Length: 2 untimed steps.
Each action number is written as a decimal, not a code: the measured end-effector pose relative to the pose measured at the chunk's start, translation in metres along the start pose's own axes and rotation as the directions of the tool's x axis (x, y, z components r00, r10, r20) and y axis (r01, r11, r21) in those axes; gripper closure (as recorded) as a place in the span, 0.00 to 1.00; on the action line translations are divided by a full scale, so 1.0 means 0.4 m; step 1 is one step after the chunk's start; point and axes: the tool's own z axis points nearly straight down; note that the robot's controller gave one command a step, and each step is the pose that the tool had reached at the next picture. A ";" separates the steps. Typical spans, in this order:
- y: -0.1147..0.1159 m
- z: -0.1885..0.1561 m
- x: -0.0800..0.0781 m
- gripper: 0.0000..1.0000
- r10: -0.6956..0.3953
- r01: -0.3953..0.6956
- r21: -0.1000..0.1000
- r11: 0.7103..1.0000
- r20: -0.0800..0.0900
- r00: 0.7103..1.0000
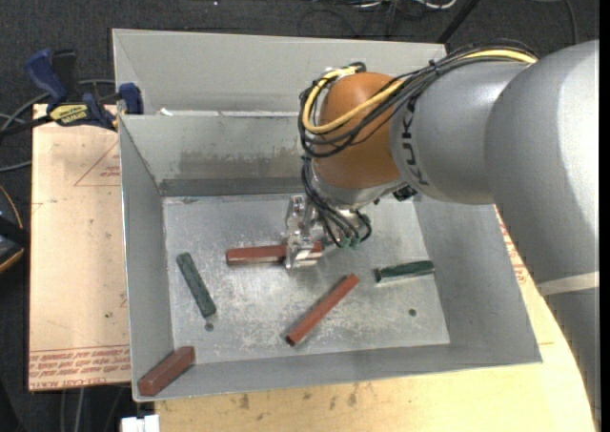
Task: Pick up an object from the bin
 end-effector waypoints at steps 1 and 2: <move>0.000 -0.044 0.008 1.00 0.000 0.000 0.001 1.000 -0.008 1.000; 0.001 -0.093 0.003 1.00 0.000 0.000 0.000 1.000 -0.003 1.000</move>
Offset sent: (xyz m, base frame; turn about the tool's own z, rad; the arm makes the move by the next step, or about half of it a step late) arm 0.0000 0.0000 0.0399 0.0000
